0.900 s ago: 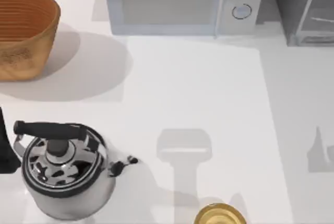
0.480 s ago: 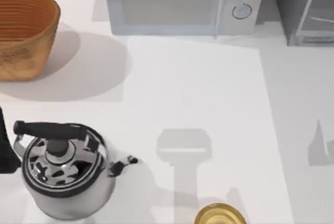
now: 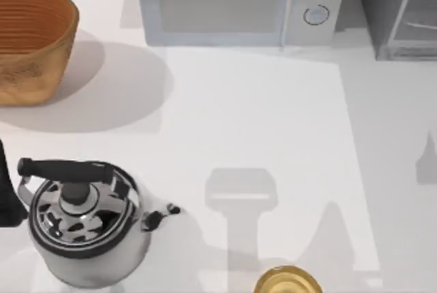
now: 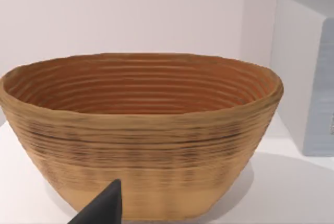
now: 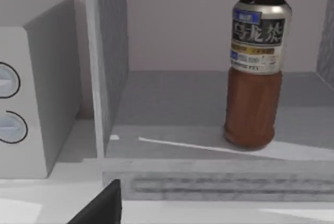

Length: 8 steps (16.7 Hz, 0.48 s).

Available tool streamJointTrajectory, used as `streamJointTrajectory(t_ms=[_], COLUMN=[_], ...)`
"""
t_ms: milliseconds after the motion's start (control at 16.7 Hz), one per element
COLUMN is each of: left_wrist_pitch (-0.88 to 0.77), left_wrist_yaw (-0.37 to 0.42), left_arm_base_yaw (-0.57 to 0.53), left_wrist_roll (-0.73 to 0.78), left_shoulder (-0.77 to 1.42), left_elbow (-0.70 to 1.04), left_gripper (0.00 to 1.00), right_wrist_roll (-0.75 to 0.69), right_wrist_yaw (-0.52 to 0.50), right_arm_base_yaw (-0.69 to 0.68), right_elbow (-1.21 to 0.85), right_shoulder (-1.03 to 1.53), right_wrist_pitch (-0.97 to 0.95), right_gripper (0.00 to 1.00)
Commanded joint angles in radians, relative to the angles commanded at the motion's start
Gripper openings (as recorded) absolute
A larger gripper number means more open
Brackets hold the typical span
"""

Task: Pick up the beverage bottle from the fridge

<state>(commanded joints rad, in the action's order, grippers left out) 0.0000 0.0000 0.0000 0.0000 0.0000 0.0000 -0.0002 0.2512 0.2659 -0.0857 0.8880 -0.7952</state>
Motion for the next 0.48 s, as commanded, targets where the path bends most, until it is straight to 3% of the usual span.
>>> streamJointTrajectory(t_ms=[480], left_wrist_pitch=[0.000], left_wrist_yaw=[0.000], left_arm_base_yaw=[0.000], left_wrist_roll=[0.000], left_shoulder=[0.000], left_elbow=[0.000], left_gripper=[1.00], right_wrist_roll=[0.015], right_wrist_yaw=[0.193], right_arm_base_yaw=[0.197], right_elbow=[-0.065], right_shoulder=[0.673], right_wrist_pitch=[-0.596], right_gripper=[1.00])
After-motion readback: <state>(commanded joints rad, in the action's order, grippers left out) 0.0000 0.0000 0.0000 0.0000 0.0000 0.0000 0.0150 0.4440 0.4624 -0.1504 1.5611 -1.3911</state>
